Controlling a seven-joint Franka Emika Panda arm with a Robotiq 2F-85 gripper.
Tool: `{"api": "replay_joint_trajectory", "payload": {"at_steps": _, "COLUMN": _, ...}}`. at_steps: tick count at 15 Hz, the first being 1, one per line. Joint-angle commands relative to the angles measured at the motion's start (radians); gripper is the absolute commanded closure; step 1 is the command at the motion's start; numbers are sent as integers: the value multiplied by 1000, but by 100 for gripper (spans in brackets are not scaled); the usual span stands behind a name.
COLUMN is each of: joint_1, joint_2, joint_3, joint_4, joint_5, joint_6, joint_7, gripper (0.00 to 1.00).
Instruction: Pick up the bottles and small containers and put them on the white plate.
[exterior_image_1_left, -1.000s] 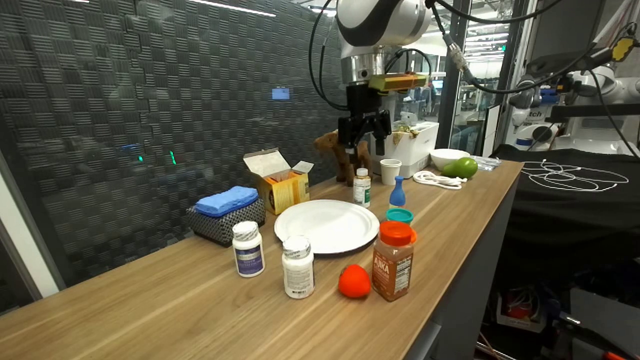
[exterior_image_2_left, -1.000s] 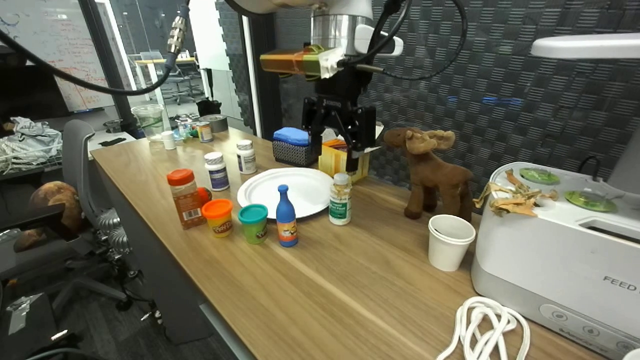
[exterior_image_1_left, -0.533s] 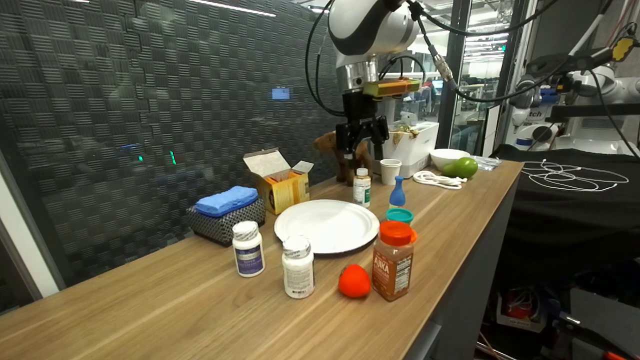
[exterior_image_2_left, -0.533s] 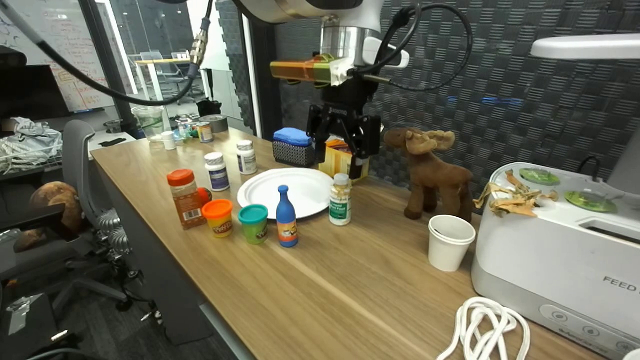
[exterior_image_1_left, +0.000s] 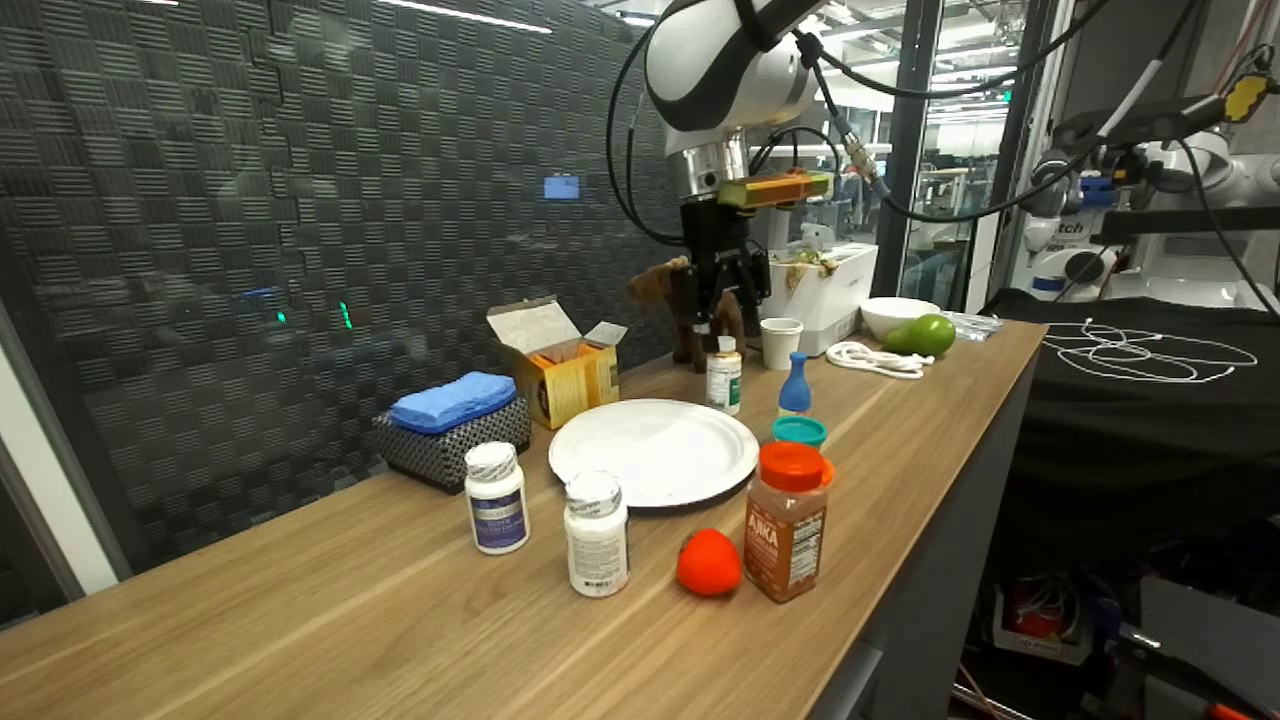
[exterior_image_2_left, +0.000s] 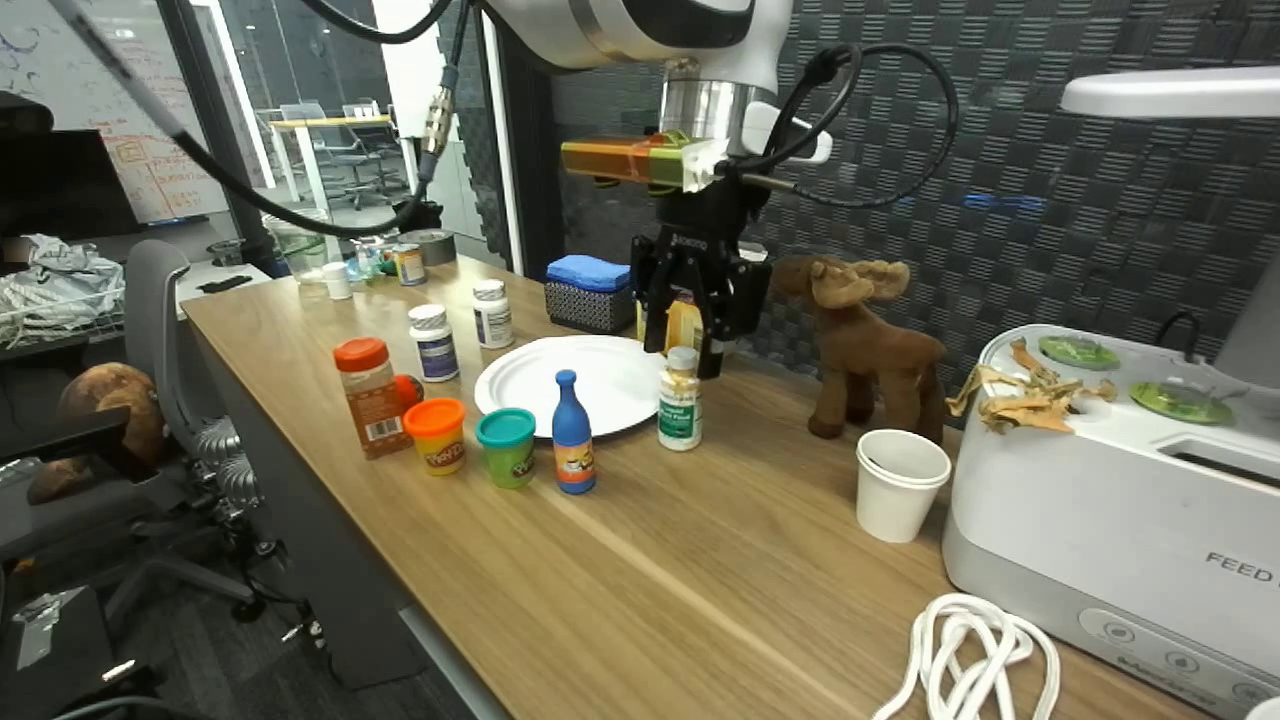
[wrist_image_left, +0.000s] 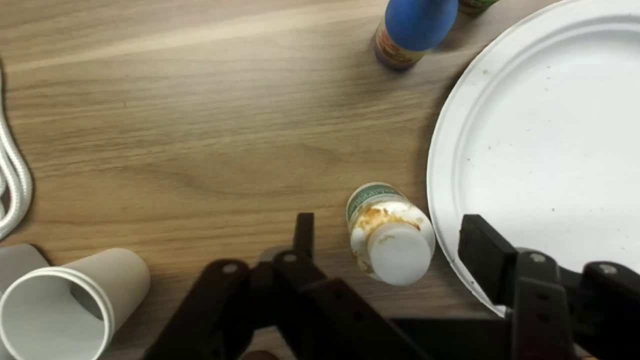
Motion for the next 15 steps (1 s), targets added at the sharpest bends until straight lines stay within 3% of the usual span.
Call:
{"api": "replay_joint_trajectory", "payload": {"at_steps": 1, "joint_1": 0, "joint_2": 31, "joint_3": -5, "joint_4": 68, "joint_5": -12, "joint_6": -40, "joint_7": 7, "gripper": 55}}
{"api": "replay_joint_trajectory", "payload": {"at_steps": 5, "joint_1": 2, "joint_2": 38, "joint_3": -5, "joint_4": 82, "joint_5": -15, "joint_6": -56, "joint_7": 3, "gripper": 86}}
{"api": "replay_joint_trajectory", "payload": {"at_steps": 6, "joint_1": 1, "joint_2": 36, "joint_3": -4, "joint_4": 84, "joint_5": -13, "joint_6": -66, "joint_7": 1, "gripper": 89}}
{"api": "replay_joint_trajectory", "payload": {"at_steps": 7, "joint_1": 4, "joint_2": 35, "joint_3": -6, "joint_4": 90, "joint_5": -17, "joint_6": -95, "joint_7": 8, "gripper": 83}}
{"api": "replay_joint_trajectory", "payload": {"at_steps": 10, "joint_1": 25, "joint_2": 8, "joint_3": -13, "joint_4": 109, "joint_5": -49, "joint_6": -169, "joint_7": 52, "gripper": 83}}
{"api": "replay_joint_trajectory", "payload": {"at_steps": 15, "joint_1": 96, "joint_2": 10, "joint_3": 2, "joint_4": 275, "joint_5": -159, "joint_6": -318, "joint_7": 120, "gripper": 84}}
